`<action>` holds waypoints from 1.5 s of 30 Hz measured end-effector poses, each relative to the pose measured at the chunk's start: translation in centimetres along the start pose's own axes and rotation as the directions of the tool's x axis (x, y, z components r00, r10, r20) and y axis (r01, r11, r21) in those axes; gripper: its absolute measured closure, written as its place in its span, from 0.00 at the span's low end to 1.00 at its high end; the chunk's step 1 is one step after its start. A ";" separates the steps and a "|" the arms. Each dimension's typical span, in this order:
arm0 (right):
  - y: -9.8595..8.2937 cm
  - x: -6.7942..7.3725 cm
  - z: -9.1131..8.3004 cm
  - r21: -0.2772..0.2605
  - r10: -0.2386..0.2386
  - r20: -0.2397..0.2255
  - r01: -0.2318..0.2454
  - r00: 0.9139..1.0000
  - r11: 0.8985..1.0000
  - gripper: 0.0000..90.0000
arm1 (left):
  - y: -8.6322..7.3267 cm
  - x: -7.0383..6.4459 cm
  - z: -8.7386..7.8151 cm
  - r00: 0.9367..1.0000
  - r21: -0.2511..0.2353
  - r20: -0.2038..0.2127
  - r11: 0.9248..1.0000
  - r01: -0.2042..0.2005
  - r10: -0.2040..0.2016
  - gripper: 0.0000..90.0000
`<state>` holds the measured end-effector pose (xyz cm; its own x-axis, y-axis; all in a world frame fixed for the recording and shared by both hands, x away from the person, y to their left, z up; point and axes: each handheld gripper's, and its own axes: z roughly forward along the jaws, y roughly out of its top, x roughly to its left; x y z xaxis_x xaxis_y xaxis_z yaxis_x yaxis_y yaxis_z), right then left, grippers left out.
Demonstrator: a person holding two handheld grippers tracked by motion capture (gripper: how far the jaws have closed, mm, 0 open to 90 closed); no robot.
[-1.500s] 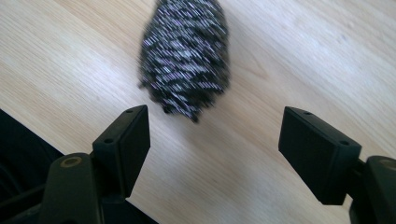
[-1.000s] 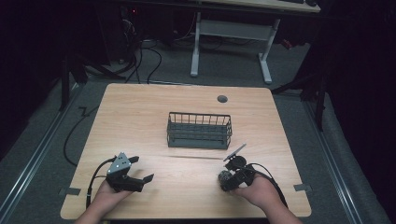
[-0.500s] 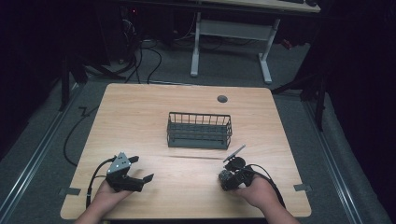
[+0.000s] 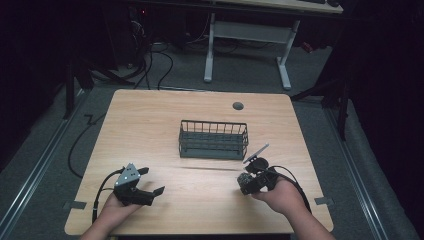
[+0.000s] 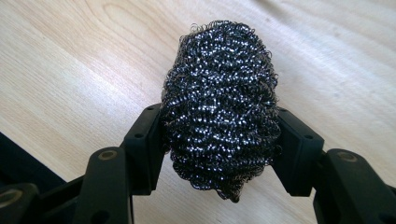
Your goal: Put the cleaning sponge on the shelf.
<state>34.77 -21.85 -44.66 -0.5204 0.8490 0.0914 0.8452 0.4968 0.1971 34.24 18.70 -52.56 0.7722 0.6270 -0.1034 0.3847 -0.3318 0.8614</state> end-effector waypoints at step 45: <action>12.4 -3.7 -5.5 -0.016 0.066 0.020 -0.066 0.998 0.998 0.47 | 0.1 0.0 0.0 1.000 -0.011 0.014 1.000 -0.001 0.001 0.07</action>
<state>46.53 -19.79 -37.21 -0.4610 0.8833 0.0849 0.8754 0.4370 0.2066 34.29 18.65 -52.47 0.7797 0.6165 -0.1093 0.3782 -0.3247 0.8669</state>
